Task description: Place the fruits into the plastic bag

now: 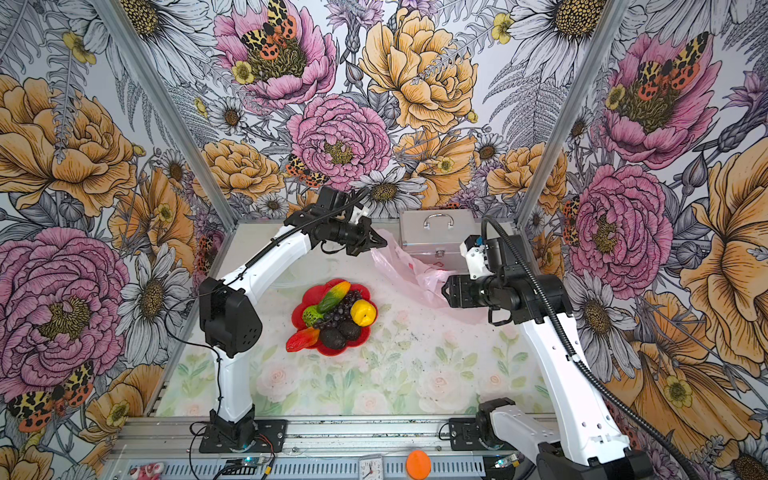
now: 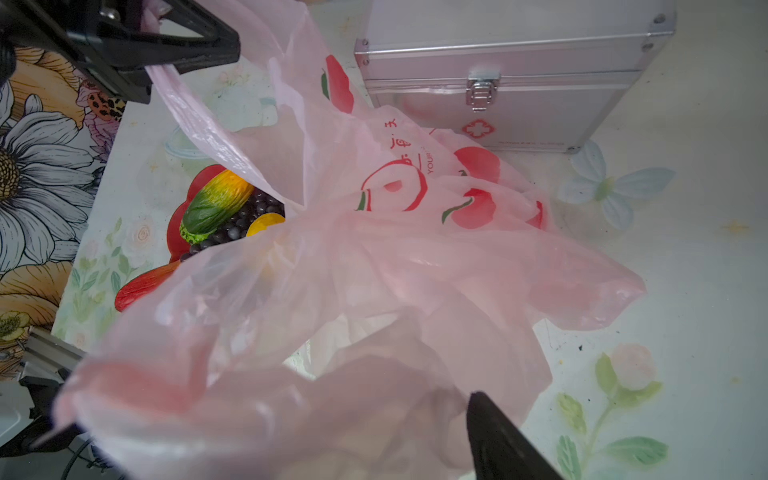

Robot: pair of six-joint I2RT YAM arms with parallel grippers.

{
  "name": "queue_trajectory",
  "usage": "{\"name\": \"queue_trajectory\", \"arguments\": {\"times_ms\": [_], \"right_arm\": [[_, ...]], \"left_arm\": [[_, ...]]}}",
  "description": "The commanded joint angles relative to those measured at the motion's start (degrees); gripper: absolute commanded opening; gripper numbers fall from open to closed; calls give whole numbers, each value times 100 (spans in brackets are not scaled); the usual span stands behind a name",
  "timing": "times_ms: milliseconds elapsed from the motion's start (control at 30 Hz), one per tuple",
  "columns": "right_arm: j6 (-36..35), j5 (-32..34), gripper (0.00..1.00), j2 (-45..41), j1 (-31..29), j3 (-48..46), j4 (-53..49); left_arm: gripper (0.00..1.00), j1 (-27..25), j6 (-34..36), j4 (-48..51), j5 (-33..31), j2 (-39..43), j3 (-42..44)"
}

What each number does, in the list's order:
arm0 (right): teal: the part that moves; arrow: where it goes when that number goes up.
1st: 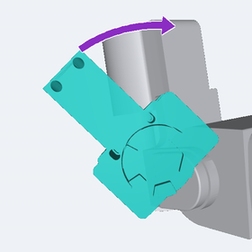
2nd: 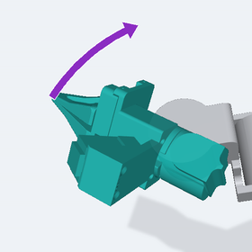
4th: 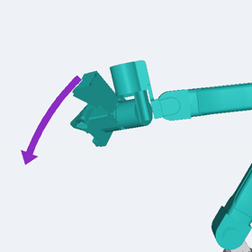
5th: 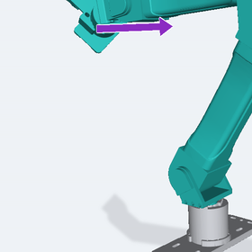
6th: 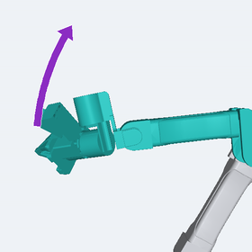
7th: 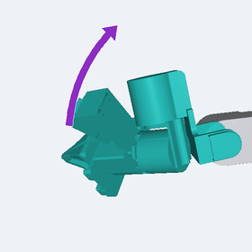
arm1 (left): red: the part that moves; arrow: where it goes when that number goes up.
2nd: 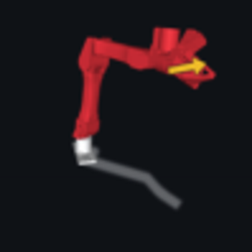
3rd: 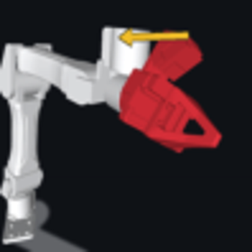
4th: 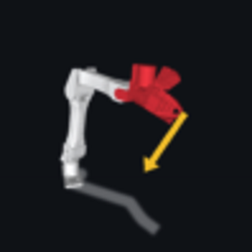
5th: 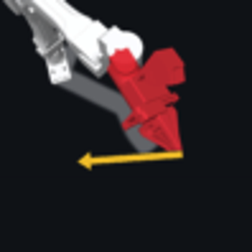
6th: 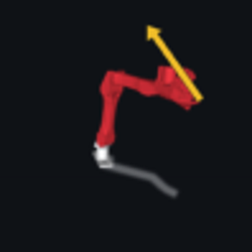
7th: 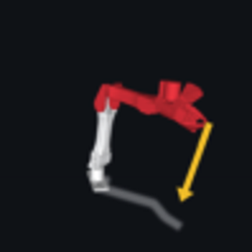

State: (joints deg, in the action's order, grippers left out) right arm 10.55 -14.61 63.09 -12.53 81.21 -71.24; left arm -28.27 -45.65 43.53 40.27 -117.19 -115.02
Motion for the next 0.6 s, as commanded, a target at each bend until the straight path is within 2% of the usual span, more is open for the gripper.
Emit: {"name": "queue_trajectory", "arguments": {"times_ms": [0, 267, 567], "right_arm": [[-342, 155, 72, 147, -254, 248, 71], [-862, 1193, 73, 577, -762, 831, -374], [-1628, 2760, 82, 981, -2142, 1019, -721]], "left_arm": [[0, -30, 242, 262, 29, -127, -292], [0, -29, 519, 668, -96, -176, -507], [0, -69, 687, 971, -167, -300, -781]]}}
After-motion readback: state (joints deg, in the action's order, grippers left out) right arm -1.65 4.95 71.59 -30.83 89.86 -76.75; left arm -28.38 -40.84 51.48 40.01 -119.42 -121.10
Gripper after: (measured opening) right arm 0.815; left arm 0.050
